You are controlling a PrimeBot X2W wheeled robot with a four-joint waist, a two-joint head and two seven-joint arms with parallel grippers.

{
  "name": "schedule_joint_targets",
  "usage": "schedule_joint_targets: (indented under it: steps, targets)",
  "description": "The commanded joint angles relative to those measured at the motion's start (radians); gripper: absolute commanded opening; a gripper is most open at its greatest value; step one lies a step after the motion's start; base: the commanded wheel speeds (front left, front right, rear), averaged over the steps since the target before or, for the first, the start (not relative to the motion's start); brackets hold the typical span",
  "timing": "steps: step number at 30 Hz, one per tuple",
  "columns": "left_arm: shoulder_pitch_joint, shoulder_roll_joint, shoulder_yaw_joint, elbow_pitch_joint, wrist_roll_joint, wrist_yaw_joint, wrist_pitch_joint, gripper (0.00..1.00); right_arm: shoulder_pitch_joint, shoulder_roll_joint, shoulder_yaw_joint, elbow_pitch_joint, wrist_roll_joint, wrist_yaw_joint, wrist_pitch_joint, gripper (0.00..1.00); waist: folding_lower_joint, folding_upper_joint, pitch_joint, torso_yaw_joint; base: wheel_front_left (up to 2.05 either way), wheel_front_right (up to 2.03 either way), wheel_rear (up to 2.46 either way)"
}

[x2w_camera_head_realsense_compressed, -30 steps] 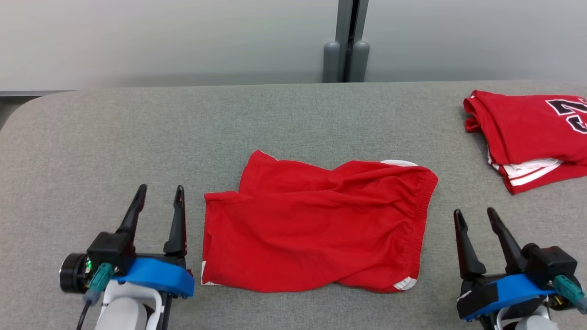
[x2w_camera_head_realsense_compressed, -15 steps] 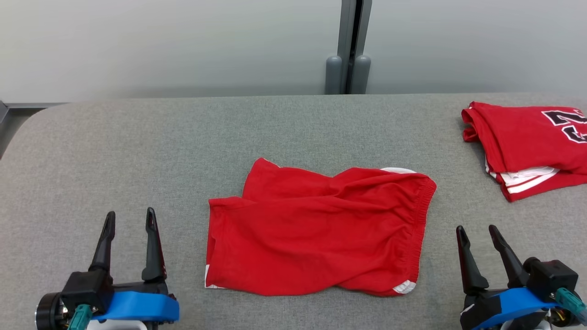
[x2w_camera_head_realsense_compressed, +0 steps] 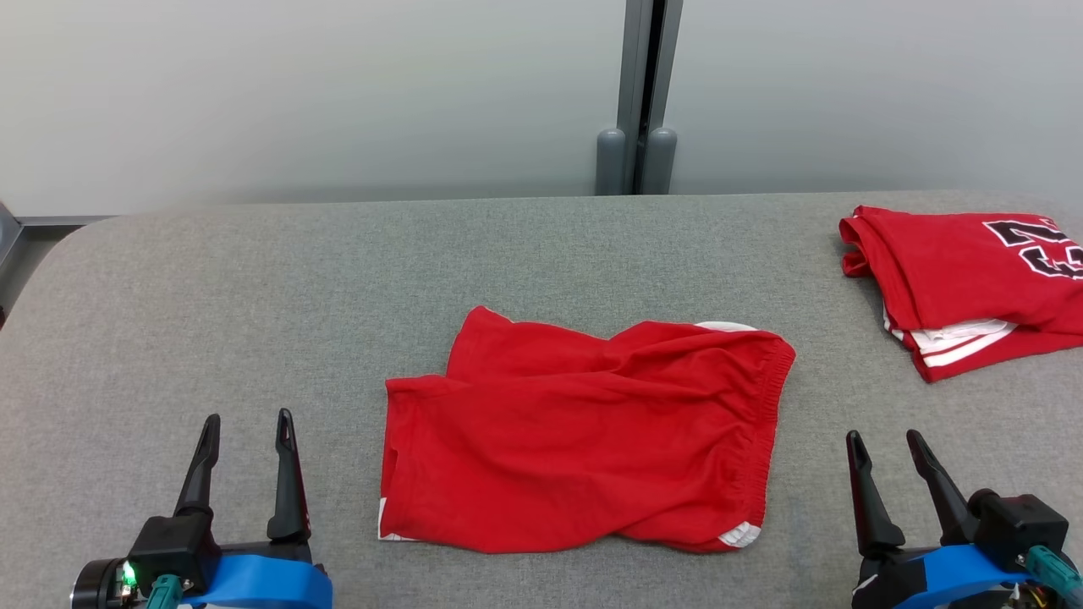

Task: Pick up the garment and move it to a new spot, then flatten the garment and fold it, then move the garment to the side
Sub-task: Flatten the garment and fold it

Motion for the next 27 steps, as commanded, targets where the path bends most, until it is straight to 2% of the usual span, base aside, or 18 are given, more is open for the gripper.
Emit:
schedule_joint_targets:
  steps: [1,27]
  targets:
    - [0.01,0.001,0.009,0.003,0.006,-0.004,-0.004,1.0,0.01,0.004,-0.003,-0.001,-0.008,0.0,-0.005,1.0,0.0,0.0,0.0,0.0,0.0,0.0,0.0]
    - [0.003,-0.009,0.017,0.038,0.028,-0.026,-0.004,1.0,0.018,0.001,0.008,-0.028,-0.033,0.0,-0.003,1.0,0.0,0.0,-0.008,0.003,0.0,0.0,0.0]
